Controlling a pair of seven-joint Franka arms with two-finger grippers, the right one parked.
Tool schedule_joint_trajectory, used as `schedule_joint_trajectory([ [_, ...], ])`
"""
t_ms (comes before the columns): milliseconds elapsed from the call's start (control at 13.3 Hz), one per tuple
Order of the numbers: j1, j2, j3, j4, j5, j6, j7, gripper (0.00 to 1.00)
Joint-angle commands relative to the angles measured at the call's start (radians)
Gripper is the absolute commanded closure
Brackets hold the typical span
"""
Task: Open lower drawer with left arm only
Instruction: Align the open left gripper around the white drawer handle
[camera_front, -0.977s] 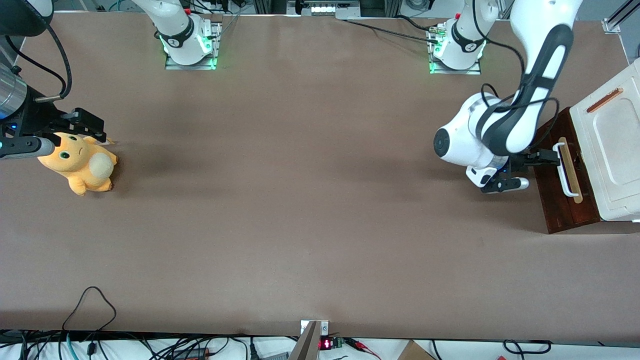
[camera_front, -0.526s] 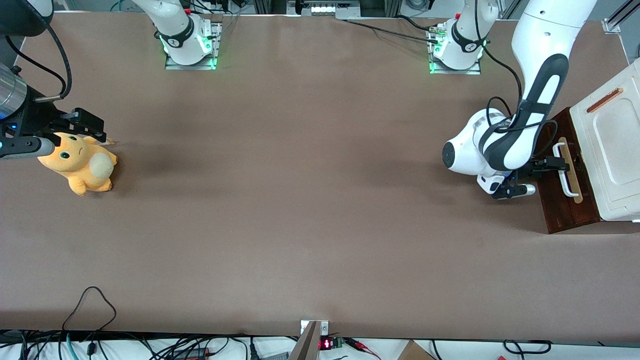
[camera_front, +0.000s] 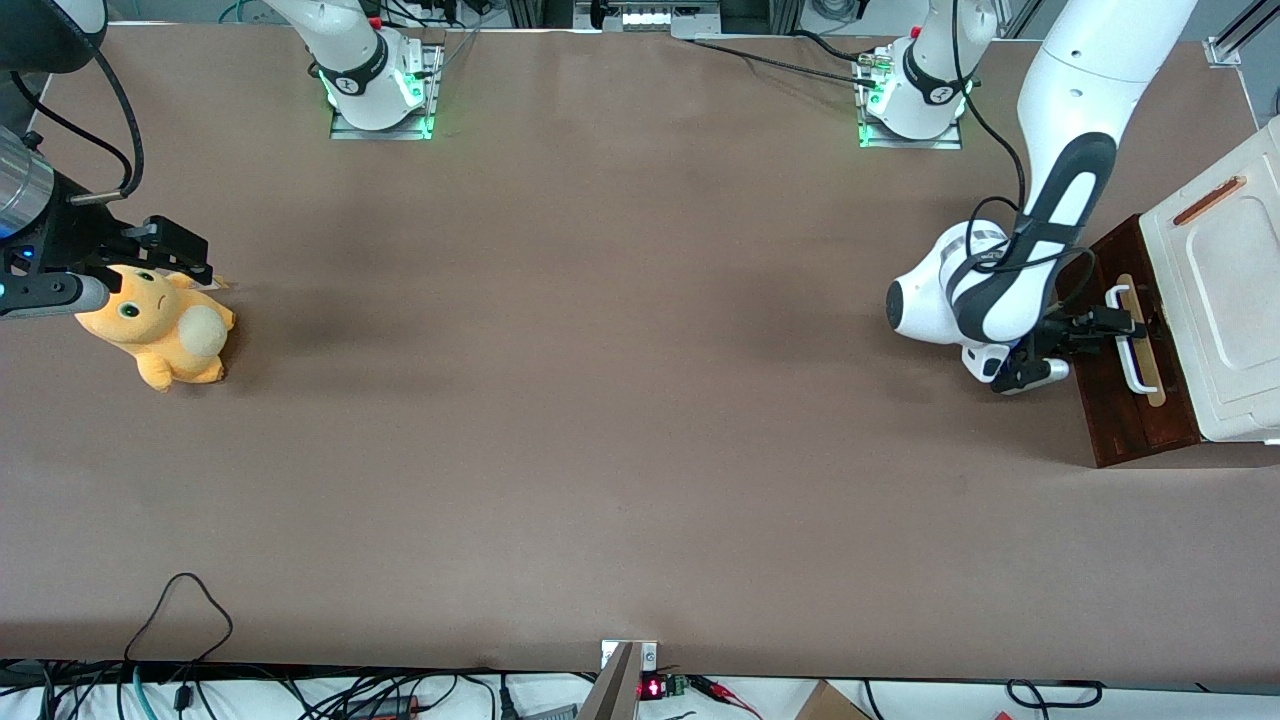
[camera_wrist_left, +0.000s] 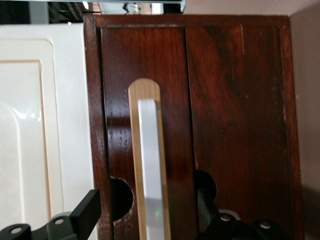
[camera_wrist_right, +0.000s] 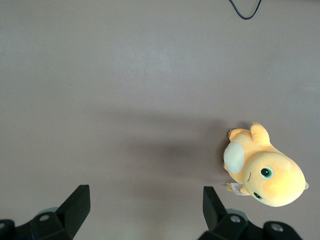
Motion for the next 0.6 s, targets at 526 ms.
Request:
schedule_joint_trajectory([
  [526,0.013,-0.002,0.017,-0.021,0.051,-0.022,-0.034,0.39],
])
